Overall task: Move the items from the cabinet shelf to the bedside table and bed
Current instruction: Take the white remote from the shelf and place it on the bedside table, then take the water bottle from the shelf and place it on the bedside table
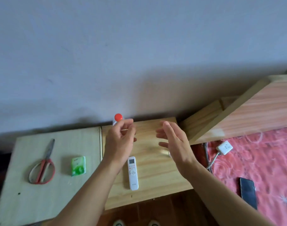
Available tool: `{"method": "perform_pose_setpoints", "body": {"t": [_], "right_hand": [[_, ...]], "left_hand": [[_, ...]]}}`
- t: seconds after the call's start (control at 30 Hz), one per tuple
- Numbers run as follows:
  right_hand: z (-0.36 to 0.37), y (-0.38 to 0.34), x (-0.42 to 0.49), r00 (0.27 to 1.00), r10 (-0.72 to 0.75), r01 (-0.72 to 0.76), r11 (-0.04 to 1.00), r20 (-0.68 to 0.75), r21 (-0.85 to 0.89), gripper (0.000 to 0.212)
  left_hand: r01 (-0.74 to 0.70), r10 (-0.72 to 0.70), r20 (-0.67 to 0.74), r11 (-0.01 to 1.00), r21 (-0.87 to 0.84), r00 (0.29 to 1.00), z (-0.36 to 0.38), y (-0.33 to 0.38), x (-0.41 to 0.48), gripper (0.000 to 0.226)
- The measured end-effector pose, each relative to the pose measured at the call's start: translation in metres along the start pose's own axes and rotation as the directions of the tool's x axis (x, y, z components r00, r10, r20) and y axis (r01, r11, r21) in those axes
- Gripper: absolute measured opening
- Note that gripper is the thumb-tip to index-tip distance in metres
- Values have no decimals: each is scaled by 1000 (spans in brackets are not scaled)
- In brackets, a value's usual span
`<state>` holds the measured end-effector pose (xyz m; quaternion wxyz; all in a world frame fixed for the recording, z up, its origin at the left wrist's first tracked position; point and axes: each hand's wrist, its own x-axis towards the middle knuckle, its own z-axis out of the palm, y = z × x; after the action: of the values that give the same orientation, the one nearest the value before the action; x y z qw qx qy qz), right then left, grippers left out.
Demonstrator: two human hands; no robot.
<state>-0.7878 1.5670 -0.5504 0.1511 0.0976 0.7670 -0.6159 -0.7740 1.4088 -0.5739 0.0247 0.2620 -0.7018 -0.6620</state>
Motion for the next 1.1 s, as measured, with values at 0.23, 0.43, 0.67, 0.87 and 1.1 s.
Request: {"method": "perform_pose_setpoints", "body": {"t": [0.23,0.43,0.67,0.87,1.1], "right_hand": [[-37,-120,-45,984,-167,172,980,-56,103,34],[-85,-189,-96,951,-279,304,923,-135,236,36],[-146,-242,-160,900,-340,418,849,-272,324,39],[-209,-268,-203,806,-445,573,752,-390,326,48],[-249,-286,-231,727,-505,656,711,-464,254,52]], "left_hand": [[-172,175,69,984,-48,982,-2,141,-42,16],[-275,290,164,955,-111,943,2,239,-96,18],[-355,385,205,919,-170,900,28,307,-171,25],[-419,472,251,876,-238,845,57,346,-218,24],[-515,571,378,821,-247,729,92,386,-240,28]]}}
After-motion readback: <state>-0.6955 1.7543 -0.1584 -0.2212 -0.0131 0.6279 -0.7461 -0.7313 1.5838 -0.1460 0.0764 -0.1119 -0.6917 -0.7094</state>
